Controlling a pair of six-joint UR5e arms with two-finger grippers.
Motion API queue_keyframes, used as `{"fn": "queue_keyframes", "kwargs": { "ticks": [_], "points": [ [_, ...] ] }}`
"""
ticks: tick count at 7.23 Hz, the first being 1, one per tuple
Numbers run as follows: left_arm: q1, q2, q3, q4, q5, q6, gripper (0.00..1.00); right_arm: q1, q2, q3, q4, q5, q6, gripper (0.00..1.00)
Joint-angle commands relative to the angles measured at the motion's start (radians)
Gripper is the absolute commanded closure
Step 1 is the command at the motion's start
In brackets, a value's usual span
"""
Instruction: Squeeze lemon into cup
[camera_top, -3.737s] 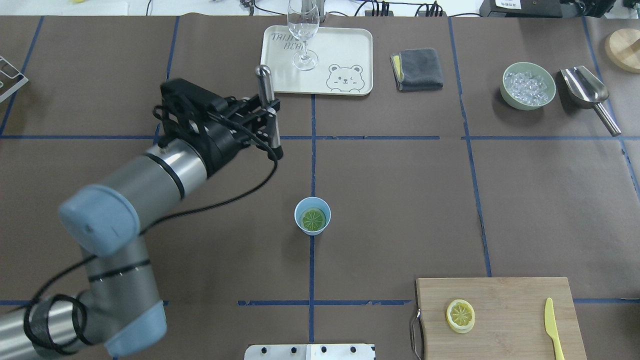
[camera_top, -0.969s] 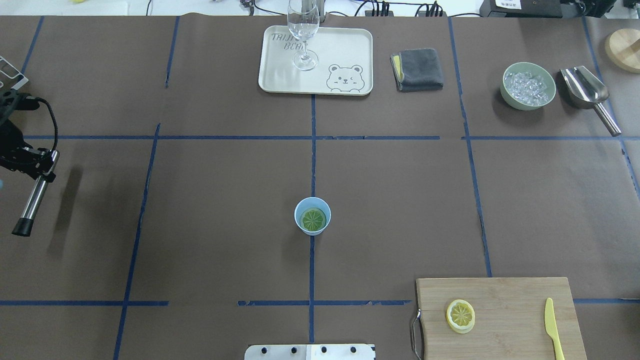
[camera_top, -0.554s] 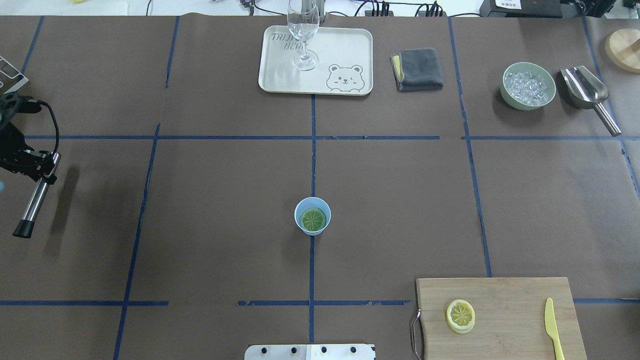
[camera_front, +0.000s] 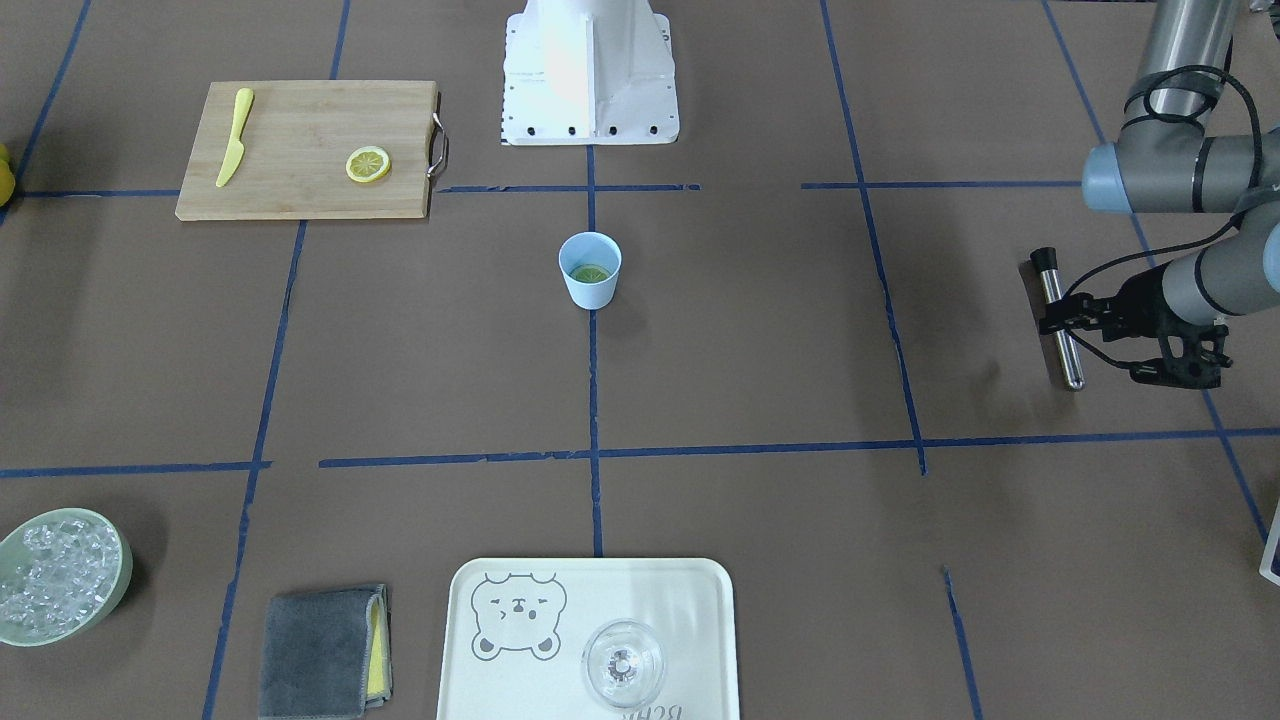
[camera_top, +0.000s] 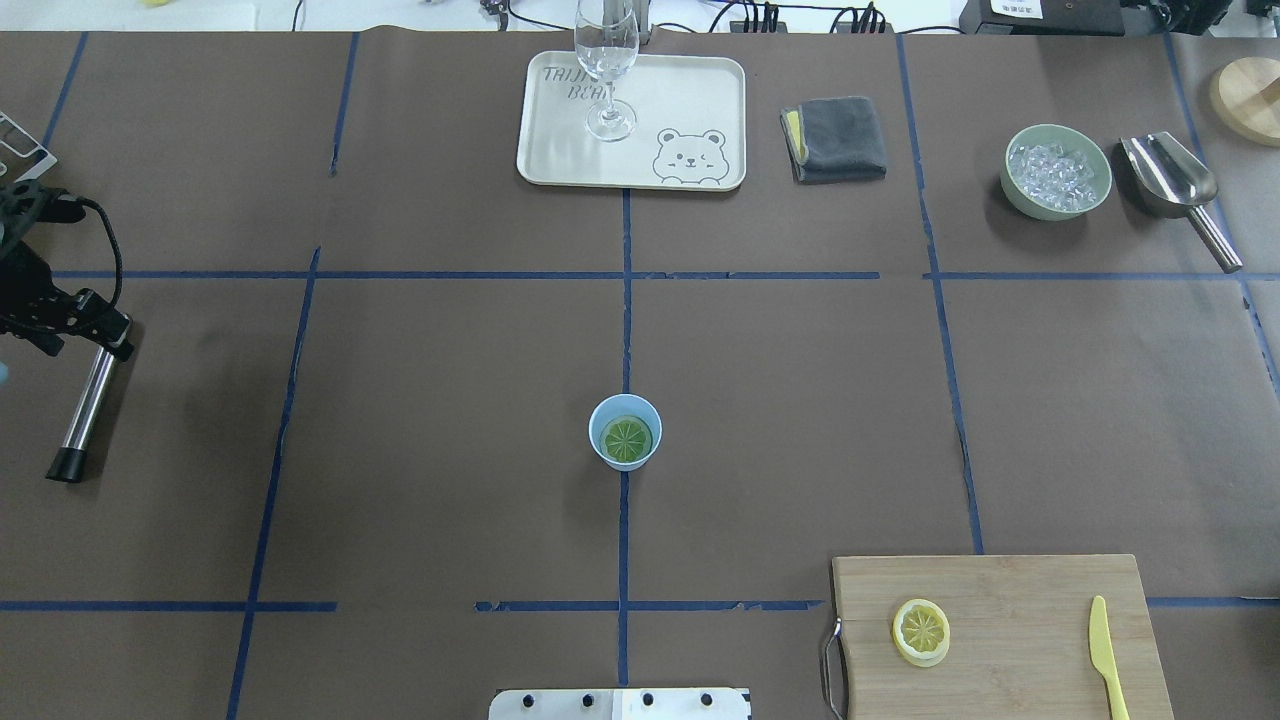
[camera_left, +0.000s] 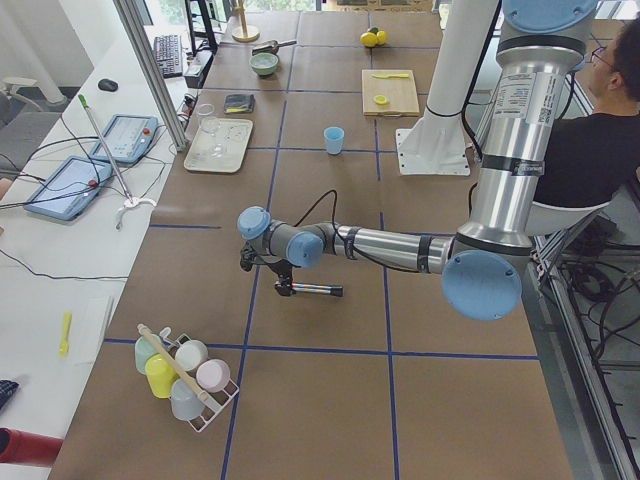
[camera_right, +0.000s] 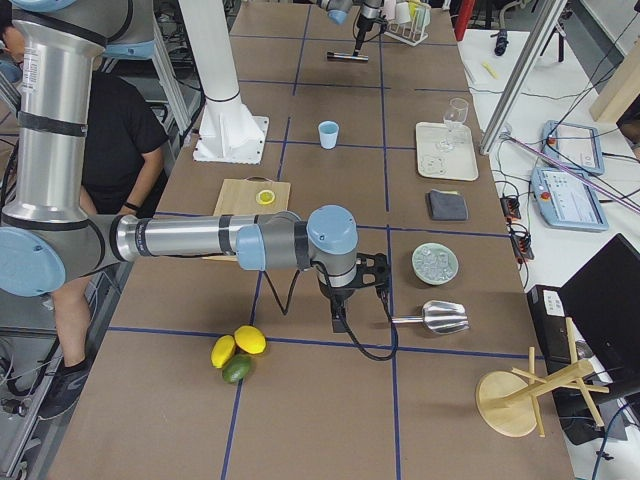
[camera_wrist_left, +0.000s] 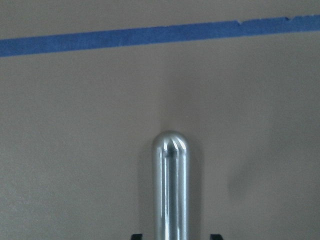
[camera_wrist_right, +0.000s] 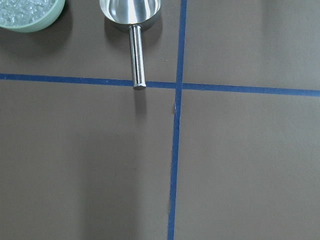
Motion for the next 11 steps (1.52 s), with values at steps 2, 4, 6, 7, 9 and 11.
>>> {"fn": "queue_keyframes", "kwargs": {
  "ticks": [2,4,6,7,9,11],
  "points": [
    [-0.127,-0.06,-0.117,-0.002,0.006,-0.001,0.0,0.01,-0.002,0.005,-0.001,0.002,0.009,0.0],
    [-0.299,-0.058,-0.156,-0.017,0.012,0.02,0.0,0.01,0.004,-0.009,0.001,0.001,0.011,0.0],
    [-0.414,-0.036,-0.101,-0.015,0.029,0.231,0.0,0.01,0.008,-0.014,0.001,0.002,0.009,0.0],
    [-0.454,0.0,-0.052,-0.019,0.058,0.297,0.0,0.013,0.008,-0.006,0.001,0.002,0.011,0.0],
    [-0.462,0.091,-0.033,-0.024,0.118,0.356,0.0,0.015,0.008,-0.006,0.001,0.002,0.012,0.0],
    [-0.462,0.121,-0.039,-0.016,0.115,0.353,0.0,0.013,0.004,-0.014,-0.002,0.008,0.012,0.0]
  ]
}}
